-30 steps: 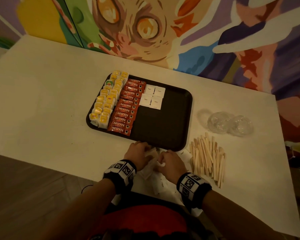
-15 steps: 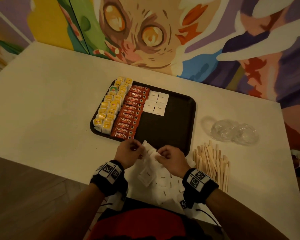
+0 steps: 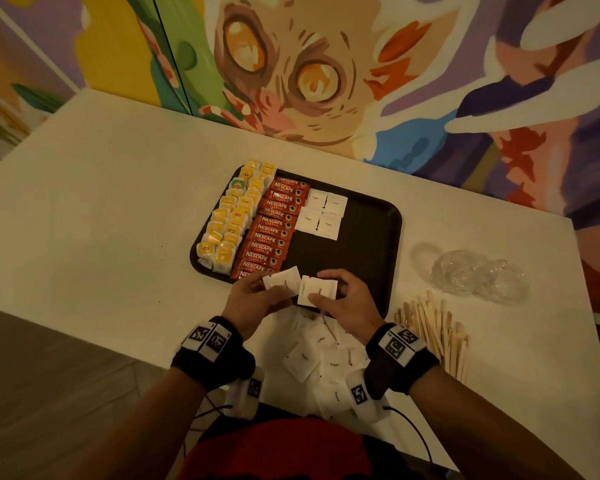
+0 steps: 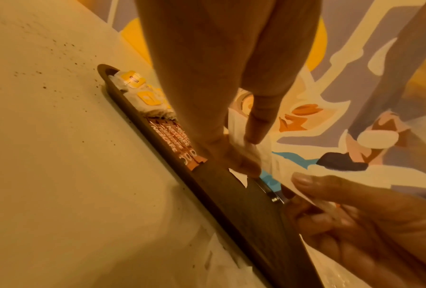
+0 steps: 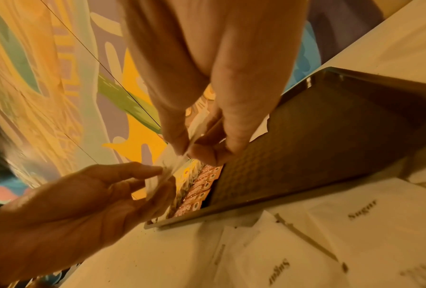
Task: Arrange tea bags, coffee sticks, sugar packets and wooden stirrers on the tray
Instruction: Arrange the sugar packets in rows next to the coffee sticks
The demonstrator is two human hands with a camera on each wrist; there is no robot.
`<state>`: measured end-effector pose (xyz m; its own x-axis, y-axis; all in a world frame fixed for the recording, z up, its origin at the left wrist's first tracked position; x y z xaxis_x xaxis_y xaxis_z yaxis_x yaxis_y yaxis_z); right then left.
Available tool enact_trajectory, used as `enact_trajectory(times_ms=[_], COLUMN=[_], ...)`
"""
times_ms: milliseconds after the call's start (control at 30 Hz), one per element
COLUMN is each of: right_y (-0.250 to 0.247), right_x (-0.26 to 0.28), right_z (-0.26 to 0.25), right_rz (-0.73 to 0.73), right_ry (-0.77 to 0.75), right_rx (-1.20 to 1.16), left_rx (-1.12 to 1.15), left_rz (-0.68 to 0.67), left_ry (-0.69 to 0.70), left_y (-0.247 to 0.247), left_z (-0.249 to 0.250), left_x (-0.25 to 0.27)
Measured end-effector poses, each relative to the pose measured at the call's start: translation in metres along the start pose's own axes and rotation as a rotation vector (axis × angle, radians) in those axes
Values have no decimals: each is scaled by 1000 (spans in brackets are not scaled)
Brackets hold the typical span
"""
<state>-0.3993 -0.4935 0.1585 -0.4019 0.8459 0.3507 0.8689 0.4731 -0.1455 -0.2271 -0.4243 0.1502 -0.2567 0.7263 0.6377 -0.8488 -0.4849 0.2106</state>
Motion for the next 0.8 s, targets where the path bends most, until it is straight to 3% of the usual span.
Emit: enact_trajectory(times_ms=[400,567,800], right_y=[-4,2,-15], right_x=[-12,-19,-46], right_z=[-1,-5,-19], right_rz=[24,-8,49], right_ry=[26,109,25], right_rx=[47,-164,-82], left_rx=[27,62,-87], left_rz=[37,-2,-9], left_ry=[9,36,70], left_y=[1,7,18], left_z=[14,22,47], left_x=[-6,-8,-28])
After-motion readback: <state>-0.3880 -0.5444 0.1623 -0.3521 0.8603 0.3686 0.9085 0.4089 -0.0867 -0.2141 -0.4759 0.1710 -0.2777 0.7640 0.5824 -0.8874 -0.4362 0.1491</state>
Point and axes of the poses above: each hand's wrist, its own x-axis away from the middle knuckle, its own y-axis out of the palm, z = x × y, the point moved 5 cm from there along -x, towards the middle knuckle, and after that the axes turned 3 degrees about -y, right-handed, at the moved point
